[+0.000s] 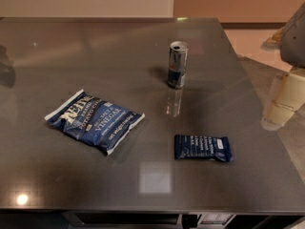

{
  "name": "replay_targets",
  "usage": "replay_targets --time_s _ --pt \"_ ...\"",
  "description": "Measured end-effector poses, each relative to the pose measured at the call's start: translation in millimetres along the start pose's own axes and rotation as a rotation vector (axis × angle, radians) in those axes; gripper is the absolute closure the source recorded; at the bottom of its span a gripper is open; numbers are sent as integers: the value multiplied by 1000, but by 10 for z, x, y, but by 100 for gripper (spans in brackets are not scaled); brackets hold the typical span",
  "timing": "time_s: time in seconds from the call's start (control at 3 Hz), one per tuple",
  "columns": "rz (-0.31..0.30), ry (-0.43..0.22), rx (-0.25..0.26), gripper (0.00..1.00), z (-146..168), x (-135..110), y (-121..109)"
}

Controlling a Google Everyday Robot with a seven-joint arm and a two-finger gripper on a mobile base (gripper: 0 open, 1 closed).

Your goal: Pick redbull can

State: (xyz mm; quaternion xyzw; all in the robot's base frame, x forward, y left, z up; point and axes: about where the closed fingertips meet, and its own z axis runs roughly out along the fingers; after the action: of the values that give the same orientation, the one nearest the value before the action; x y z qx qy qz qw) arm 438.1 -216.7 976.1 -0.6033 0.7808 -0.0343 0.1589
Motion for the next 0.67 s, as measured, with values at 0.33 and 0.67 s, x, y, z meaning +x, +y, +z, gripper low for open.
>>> replay_targets --time_s 0.33,0.67 --pt "1 -12 7 0 3 -42 -50" --pt "-5 -35 10 0 46 -138 -179"
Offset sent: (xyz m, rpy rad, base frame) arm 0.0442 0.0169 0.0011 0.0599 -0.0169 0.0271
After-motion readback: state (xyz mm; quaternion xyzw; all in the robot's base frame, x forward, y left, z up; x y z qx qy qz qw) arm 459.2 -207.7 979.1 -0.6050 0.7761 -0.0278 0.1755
